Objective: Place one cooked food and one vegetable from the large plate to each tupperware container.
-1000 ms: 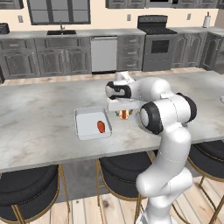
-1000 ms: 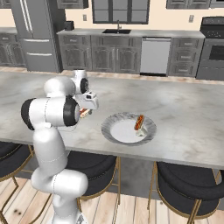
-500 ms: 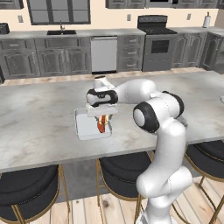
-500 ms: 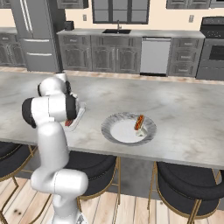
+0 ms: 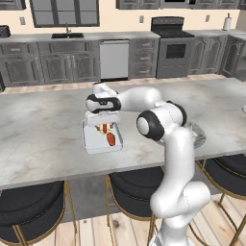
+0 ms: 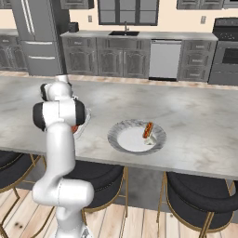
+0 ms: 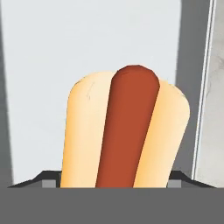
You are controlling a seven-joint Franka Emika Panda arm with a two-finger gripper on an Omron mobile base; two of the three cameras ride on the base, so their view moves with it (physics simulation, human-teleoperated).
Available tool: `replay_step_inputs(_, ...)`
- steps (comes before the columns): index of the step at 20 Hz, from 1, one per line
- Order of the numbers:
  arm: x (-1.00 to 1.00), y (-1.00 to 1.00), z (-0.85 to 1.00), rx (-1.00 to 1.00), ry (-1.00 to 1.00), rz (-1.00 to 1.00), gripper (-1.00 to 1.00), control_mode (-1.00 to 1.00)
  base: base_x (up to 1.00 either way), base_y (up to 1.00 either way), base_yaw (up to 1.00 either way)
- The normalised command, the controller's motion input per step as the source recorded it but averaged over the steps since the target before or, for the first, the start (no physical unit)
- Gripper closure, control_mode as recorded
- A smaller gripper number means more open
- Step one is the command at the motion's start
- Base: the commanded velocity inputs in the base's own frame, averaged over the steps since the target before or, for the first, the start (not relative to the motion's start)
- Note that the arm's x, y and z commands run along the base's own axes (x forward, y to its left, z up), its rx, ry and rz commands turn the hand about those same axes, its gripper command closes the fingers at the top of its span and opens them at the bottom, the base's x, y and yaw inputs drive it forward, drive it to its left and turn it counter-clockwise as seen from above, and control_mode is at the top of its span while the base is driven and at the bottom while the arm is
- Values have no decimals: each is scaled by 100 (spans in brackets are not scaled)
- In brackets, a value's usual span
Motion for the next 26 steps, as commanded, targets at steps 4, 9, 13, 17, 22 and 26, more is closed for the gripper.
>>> replay_step_inputs(4,-6,30,-21,0,-3,16,100,-100,0,0,0)
replay_step_inputs(9,-25,16,-33,0,0,12,100,-100,0,0,0)
replay_step_inputs(13,-13,3,-22,0,-3,7,100,-100,0,0,0)
replay_step_inputs(17,8,17,-5,0,-5,14,100,-100,0,0,0)
replay_step_inputs(22,2,10,-1,0,-1,3,-100,-100,0,0,0)
replay_step_inputs(26,0,1,0,0,0,0,-100,-100,0,0,0)
